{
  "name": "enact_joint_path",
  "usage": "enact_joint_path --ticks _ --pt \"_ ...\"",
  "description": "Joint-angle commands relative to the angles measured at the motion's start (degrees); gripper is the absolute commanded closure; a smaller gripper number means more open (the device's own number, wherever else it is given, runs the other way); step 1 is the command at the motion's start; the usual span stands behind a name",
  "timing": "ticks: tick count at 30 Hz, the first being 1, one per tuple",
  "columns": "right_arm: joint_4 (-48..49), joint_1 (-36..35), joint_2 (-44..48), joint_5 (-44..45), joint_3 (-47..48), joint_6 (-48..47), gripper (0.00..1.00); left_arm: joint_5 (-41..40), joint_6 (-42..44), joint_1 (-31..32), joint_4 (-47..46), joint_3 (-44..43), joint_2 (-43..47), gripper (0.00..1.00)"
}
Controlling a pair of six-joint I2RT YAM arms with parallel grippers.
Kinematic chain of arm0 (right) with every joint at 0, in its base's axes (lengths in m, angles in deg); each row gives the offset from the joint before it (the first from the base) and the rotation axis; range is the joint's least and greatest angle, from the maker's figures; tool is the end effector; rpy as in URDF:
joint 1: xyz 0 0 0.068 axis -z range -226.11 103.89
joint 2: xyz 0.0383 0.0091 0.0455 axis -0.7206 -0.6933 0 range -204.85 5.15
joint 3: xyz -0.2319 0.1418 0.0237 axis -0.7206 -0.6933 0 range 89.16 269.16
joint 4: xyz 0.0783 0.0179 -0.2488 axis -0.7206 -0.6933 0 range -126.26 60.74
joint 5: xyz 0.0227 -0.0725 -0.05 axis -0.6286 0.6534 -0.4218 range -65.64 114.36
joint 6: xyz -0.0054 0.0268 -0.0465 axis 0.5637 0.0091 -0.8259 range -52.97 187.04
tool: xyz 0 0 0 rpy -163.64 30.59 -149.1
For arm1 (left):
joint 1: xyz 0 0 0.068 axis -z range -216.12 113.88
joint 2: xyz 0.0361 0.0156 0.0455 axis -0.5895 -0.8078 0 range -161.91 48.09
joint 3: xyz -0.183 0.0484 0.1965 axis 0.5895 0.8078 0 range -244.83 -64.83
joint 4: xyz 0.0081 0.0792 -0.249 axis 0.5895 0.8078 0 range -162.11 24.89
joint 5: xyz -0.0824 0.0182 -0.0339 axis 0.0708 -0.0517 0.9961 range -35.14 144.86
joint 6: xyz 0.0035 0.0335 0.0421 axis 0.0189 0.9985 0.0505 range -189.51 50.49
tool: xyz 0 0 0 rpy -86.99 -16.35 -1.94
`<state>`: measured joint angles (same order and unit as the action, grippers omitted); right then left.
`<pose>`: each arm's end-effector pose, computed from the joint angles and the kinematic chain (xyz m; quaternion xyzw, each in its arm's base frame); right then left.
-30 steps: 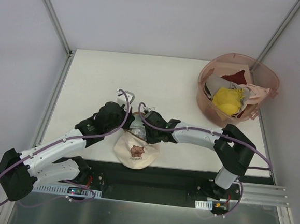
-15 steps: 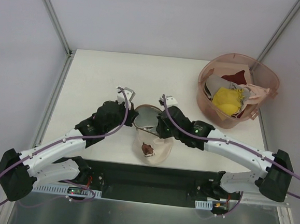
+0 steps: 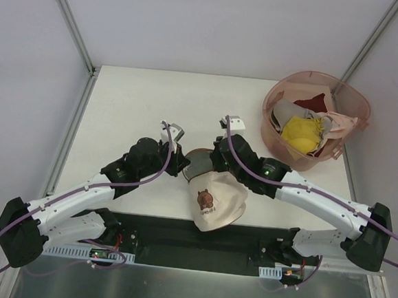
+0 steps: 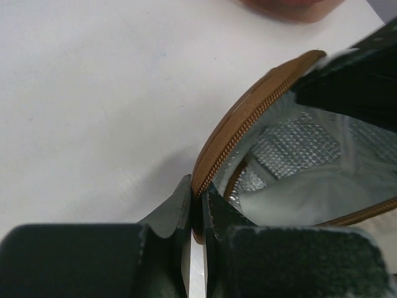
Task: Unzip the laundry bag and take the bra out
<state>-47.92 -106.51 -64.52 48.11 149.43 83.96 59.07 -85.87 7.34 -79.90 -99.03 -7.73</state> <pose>0.1477 0.2310 0.3301 -0.2125 0.8187 0.1769 0.5034 0.1636 -0.1587 0.2713 0.2063 0.7594 -0.3324 0.5199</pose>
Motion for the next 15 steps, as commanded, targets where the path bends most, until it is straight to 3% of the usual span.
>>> enact_joint_path --ticks 1,8,15 --pt "3.79 1.25 -3.36 0.43 5.03 0.65 0.99 4.84 -1.22 0.22 -2.23 -0.26 3.25 1.0" --pt "8.45 1.6 -2.32 -3.88 9.86 -1.28 0.99 5.99 -1.83 0.57 -1.79 -0.17 0.1 1.0" --pt "12.24 4.14 5.93 1.48 6.53 -2.34 0.99 5.11 -1.48 0.83 -2.14 1.94 -1.75 1.0"
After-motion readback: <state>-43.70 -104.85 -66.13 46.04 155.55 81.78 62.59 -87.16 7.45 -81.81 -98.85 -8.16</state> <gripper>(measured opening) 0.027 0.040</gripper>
